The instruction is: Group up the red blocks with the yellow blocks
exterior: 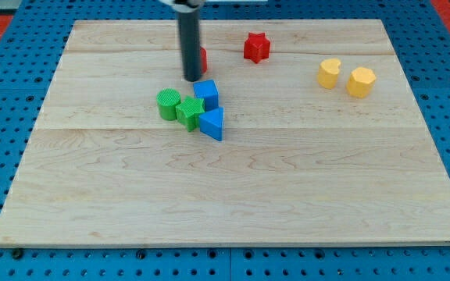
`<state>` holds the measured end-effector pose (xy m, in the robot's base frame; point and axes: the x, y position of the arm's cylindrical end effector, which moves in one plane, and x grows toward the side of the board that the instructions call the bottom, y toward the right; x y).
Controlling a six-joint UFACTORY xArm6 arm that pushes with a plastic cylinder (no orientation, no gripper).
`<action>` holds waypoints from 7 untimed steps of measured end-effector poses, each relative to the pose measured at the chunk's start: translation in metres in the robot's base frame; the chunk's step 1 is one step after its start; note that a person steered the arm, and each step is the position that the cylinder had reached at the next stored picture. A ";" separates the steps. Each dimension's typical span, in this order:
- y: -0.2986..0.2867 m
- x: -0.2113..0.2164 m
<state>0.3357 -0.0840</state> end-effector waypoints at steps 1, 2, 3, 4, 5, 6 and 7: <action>-0.029 -0.035; 0.069 -0.036; 0.183 -0.004; 0.192 0.002; 0.114 -0.036; 0.090 -0.066; 0.142 -0.067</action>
<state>0.2687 0.0577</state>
